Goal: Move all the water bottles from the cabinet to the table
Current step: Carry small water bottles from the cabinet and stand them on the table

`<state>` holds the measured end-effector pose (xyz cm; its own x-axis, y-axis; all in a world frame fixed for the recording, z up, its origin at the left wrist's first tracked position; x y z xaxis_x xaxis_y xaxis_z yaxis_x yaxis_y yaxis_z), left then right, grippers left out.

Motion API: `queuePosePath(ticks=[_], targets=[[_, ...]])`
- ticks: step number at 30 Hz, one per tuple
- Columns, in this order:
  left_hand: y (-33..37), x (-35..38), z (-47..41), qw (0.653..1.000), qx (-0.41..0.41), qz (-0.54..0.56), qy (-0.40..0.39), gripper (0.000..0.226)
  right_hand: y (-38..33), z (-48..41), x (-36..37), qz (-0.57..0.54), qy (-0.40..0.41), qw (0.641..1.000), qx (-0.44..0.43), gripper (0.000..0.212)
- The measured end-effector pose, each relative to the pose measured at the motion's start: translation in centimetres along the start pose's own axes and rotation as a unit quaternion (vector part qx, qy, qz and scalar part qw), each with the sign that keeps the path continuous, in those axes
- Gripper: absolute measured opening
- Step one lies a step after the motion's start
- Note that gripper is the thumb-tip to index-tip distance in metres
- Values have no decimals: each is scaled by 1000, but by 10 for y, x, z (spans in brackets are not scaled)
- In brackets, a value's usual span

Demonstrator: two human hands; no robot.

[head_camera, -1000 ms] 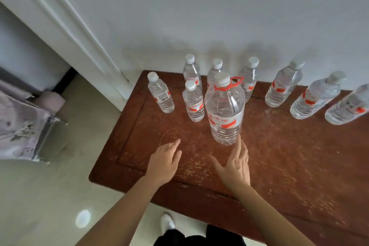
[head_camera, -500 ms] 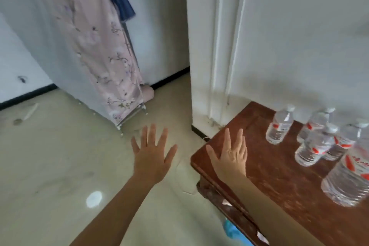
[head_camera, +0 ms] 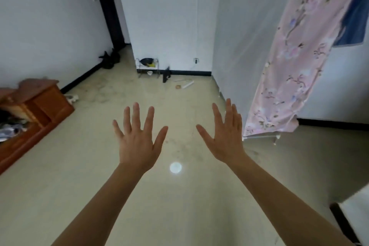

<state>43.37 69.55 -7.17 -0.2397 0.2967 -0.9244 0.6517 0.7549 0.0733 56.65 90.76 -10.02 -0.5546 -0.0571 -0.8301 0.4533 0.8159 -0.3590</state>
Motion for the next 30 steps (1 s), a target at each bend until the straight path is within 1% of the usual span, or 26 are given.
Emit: queuePosePath(ticks=[3,5,8,11,15,19,23,28,30], targets=[[-62,33,-26,995,-90,-22,-33,81,-42,-52,62,-8,-33,997,-65,86],[-87,44,-42,991,-121,-41,-41,80,-59,-81,89,-25,-51,994,-92,85],[-125,55,-91,979,-184,-68,-49,79,-86,-149,139,-67,-79,985,-135,84],[-155,56,-134,967,-231,-90,-53,78,-115,-212,176,-114,-111,975,-152,85],[-193,63,-162,951,-279,-116,-61,77,-165,-271,214,-142,-136,958,-209,83],[-237,70,-164,933,-332,-123,-58,76,-214,-293,249,-179,-166,936,-254,81],[-307,87,-165,912,-389,-119,-50,79,-281,-306,311,-180,-209,910,-309,79],[-402,114,-189,900,-418,-119,-38,78,-367,-330,385,-175,-224,893,-350,80],[-447,124,-204,896,-430,-99,-50,77,-405,-348,416,-162,-238,889,-356,80]])
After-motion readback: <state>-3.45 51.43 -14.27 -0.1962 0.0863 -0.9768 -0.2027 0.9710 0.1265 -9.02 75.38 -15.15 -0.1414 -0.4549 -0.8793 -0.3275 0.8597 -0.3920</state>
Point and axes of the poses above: each hand's wrist, its own z-axis away from the middle knuckle, its own x-axis out of the palm, y = z × x, the point moved 7 cm from there along -z, towards the middle knuckle, and after that the axes turned 1 degree about -y, right-handed, at the moved point
